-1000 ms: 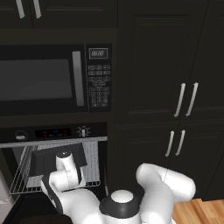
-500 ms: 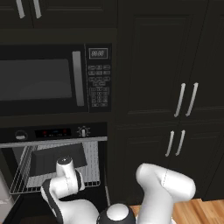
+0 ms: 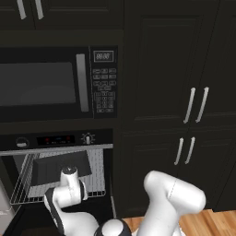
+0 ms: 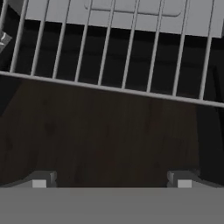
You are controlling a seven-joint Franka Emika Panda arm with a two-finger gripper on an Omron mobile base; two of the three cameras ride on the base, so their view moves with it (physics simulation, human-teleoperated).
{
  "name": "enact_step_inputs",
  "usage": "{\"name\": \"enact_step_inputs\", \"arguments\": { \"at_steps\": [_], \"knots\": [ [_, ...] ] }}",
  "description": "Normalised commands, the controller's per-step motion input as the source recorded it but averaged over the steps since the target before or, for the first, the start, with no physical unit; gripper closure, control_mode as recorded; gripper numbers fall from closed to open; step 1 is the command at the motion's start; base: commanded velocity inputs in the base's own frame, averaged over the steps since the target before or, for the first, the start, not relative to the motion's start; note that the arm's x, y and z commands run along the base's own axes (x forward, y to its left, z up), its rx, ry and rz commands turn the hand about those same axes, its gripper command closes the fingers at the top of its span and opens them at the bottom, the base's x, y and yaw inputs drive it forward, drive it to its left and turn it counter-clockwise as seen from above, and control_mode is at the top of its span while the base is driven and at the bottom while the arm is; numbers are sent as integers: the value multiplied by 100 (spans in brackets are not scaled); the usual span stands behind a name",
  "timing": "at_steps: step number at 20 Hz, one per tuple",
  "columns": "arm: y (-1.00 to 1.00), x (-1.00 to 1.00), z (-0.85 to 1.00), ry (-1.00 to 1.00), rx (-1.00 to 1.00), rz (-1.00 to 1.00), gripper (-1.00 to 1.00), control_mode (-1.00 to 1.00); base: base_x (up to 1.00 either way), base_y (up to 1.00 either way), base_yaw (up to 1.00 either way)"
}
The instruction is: Take the baked cake out of the oven and place it on the plate for cooling. Then close the oven door.
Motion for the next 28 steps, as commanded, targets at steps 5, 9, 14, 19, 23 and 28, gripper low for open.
{"name": "enact_step_inputs", "arguments": {
  "at_steps": [5,9,14,19,23,28],
  "knots": [
    [20,18,-33,0,1,0,-100,-100,0,0,0],
    [22,22,-32,0,1,0,-100,-100,0,0,0],
    [17,31,-24,-1,0,0,-100,-100,0,0,0],
    [19,29,-26,-1,0,0,-100,-100,0,0,0],
    [26,23,-36,0,0,0,-100,-100,0,0,0],
    [22,31,-30,-1,0,0,-100,-100,0,0,0]
  ]
}}
